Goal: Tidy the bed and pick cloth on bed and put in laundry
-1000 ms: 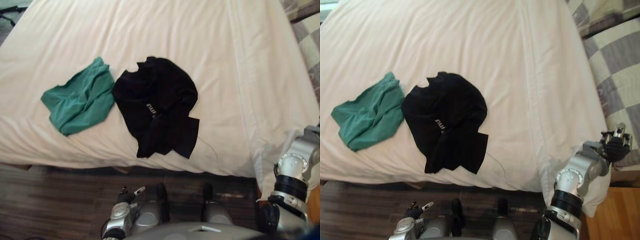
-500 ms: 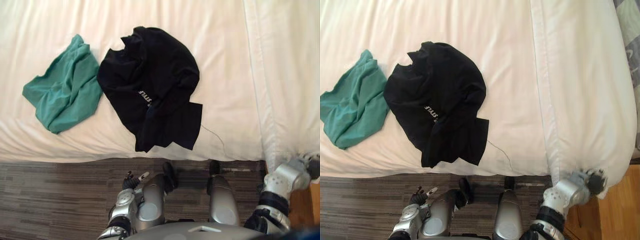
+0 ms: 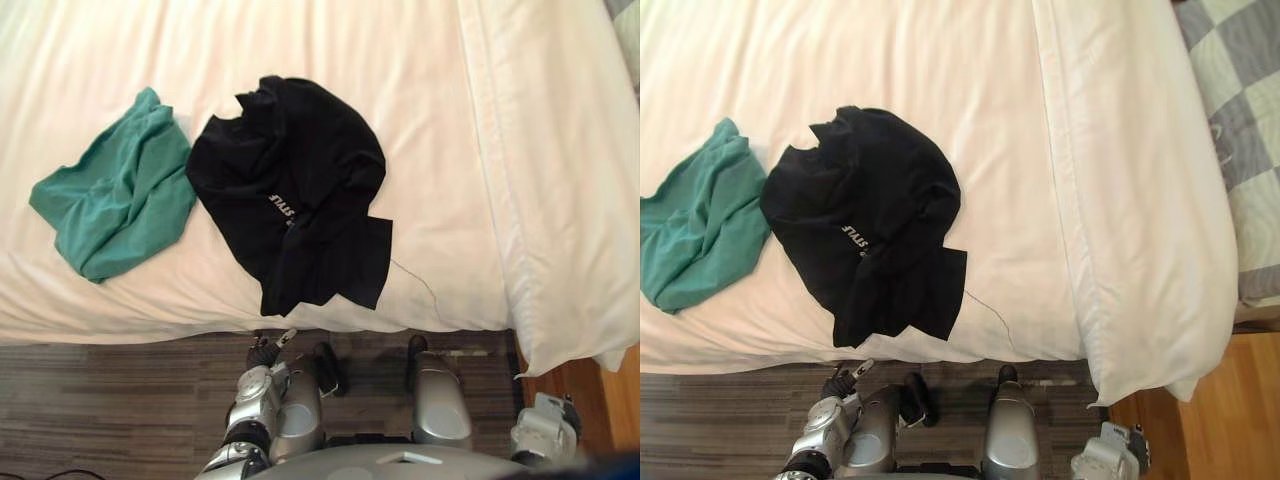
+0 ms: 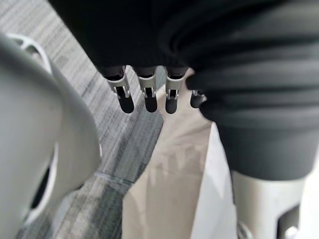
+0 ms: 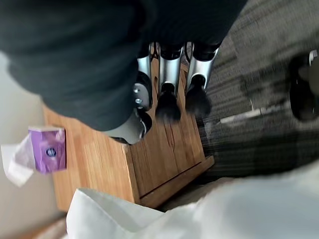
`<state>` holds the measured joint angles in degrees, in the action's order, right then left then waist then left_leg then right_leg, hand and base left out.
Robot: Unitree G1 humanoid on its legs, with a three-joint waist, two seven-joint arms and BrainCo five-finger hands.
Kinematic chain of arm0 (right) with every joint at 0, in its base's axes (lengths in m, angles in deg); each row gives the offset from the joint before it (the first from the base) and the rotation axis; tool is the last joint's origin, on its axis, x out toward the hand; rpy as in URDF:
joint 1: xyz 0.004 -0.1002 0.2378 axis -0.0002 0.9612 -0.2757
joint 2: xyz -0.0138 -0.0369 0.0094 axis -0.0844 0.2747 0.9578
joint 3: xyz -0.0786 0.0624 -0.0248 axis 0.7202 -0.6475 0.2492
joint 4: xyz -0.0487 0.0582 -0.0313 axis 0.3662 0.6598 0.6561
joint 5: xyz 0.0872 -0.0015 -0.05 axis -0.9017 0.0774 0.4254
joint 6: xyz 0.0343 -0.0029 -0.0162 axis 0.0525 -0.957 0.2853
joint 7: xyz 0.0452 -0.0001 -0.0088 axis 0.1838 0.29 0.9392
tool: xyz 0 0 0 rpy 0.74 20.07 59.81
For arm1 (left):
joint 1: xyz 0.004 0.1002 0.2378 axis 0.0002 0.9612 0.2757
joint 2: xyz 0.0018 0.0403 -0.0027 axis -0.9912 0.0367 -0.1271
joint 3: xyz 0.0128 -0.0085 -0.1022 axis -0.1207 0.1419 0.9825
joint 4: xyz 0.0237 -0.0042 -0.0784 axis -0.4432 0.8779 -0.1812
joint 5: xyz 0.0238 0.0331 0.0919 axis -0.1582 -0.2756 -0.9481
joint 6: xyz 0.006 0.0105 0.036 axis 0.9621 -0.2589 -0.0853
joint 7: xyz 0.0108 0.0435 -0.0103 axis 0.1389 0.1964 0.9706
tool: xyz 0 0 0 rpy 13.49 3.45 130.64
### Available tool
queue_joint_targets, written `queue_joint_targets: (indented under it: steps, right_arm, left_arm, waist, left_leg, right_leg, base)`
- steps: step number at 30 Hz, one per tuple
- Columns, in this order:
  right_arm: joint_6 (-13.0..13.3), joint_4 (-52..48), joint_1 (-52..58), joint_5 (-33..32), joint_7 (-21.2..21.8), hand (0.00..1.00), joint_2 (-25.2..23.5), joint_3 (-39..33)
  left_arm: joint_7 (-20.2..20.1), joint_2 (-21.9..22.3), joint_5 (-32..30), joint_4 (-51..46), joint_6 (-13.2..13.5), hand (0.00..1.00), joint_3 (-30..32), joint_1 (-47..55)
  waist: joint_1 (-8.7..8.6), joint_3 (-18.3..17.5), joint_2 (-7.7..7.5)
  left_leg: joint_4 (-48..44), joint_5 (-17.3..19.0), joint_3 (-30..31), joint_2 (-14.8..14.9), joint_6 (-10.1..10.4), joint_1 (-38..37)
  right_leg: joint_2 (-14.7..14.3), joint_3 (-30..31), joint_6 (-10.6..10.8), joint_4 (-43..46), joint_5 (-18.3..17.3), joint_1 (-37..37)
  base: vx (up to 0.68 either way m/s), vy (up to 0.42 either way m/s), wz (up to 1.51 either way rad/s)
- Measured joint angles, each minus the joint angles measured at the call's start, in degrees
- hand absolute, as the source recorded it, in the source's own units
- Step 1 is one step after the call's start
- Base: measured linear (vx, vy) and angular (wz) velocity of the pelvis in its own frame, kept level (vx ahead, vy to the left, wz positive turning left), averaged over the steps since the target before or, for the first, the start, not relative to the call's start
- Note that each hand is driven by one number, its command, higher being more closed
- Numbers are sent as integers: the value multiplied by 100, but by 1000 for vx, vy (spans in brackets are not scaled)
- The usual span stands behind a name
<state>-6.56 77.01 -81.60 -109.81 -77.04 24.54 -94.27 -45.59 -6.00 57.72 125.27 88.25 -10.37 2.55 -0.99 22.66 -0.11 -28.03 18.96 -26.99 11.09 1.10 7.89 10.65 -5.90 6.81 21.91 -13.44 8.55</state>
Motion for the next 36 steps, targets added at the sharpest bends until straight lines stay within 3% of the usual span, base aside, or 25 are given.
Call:
queue_joint_targets:
  steps: [3,6,8,12,17,20,23,25,27,28,30,32,33,34,35,36]
  right_arm:
    - [-366,274,304,1139,179,0,-2,468]
    - [-678,578,334,2320,418,0,-12,1017]
    - [-736,750,310,2786,528,0,-47,1252]
    - [-794,1069,304,3124,633,0,-94,1341]
    - [-787,1415,236,3337,710,0,-62,1674]
    - [-786,1496,174,3622,741,0,-45,1902]
    - [-783,1483,69,3742,742,0,-25,2200]
    - [-782,1462,67,3740,736,0,6,2254]
    - [-792,1465,65,3740,716,0,127,2236]
    - [-793,1487,65,3739,717,0,161,2272]
    - [-791,1537,74,3760,718,0,282,2355]
    - [-799,1682,43,3869,722,0,445,2424]
    - [-806,1713,14,3919,725,0,560,2455]
    - [-824,1796,-31,3950,727,0,660,2507]
    - [-855,1962,-105,3941,735,0,538,2510]
    - [-887,1994,-70,3948,764,0,453,2540]
  left_arm:
    - [1,-46,-181,12,-14,0,-1,225]
    - [-2,-62,-255,20,-48,0,-7,455]
    - [-4,-62,-356,46,-69,0,-11,508]
    - [-12,-65,-471,107,-135,0,-13,629]
    - [-20,-142,-688,416,-154,0,-7,621]
    - [-21,-122,-696,421,-155,0,-5,623]
    - [-1,-101,-687,366,-143,0,-15,562]
    - [8,-154,-685,326,-139,0,-58,574]
    - [20,-223,-684,403,-141,0,-144,670]
    - [18,-265,-660,399,-143,0,-180,734]
    - [84,-419,-675,399,-102,0,-391,782]
    - [119,-433,-671,406,-32,0,-529,812]
    - [123,-400,-674,443,-35,0,-636,831]
    - [126,-341,-668,444,-34,0,-714,848]
    - [125,-509,-642,453,-39,0,-811,893]
    - [130,-690,-640,445,-46,0,-996,833]
  waist:
    - [25,-473,-210]
    - [81,-850,-284]
    - [66,-947,-261]
    - [70,-1181,-231]
    - [74,-1301,-174]
    - [77,-1295,-189]
    - [79,-1251,-195]
    - [86,-1207,-181]
    - [75,-1120,-68]
    - [42,-1123,-79]
    - [-37,-1150,-155]
    - [-53,-1182,-103]
    - [-81,-1275,29]
    - [-97,-1329,120]
    - [-167,-1318,-101]
    - [-209,-1413,-263]
  left_leg:
    - [106,-12,28,-13,5,-130]
    - [426,-102,-88,-28,62,-455]
    - [654,-222,-72,-49,92,-608]
    - [1270,-583,-47,-163,205,-815]
    - [2428,-1296,-41,-410,296,-1337]
    - [2367,-1322,122,-396,301,-1397]
    - [1108,-987,375,-142,267,-706]
    - [768,-868,351,-106,219,-537]
    - [34,-317,229,240,101,-466]
    - [-281,-220,261,392,90,-440]
    - [-769,-162,722,808,135,-303]
    - [-504,-283,1498,1017,175,-300]
    - [130,-577,1959,1062,302,-401]
    - [534,-269,2078,843,952,-572]
    - [672,-337,1978,586,1128,-566]
    - [790,-414,1963,383,1105,-552]
  right_leg:
    - [-6,-110,42,-216,50,-232]
    - [-41,-256,34,-390,221,-430]
    - [-58,-399,1,-368,300,-501]
    - [-141,-433,-40,-454,322,-521]
    - [-279,-464,-241,-1278,493,-951]
    - [-281,-624,-258,-1361,512,-1174]
    - [-169,-862,-250,-1149,497,-1100]
    - [-41,-931,-235,-1031,432,-1081]
    - [42,-905,-252,-859,343,-1021]
    - [141,-889,-213,-826,349,-1018]
    - [503,-746,11,-807,415,-928]
    - [729,-534,329,-859,597,-718]
    - [768,-410,627,-1043,768,-635]
    - [827,-273,748,-1285,884,-619]
    - [925,-37,822,-1561,954,-708]
    - [678,-138,736,-1609,1101,-800]
  base:
    - [69,4,8]
    - [67,-9,-13]
    - [20,-46,-1]
    - [-4,-89,5]
    - [5,-81,-1]
    - [-39,-31,23]
    - [-105,34,41]
    - [-146,136,27]
    - [-178,247,-2]
    - [-112,295,-2]
    - [-81,399,7]
    - [-45,529,-10]
    - [-10,606,-26]
    - [49,616,-10]
    - [112,465,5]
    - [172,432,4]
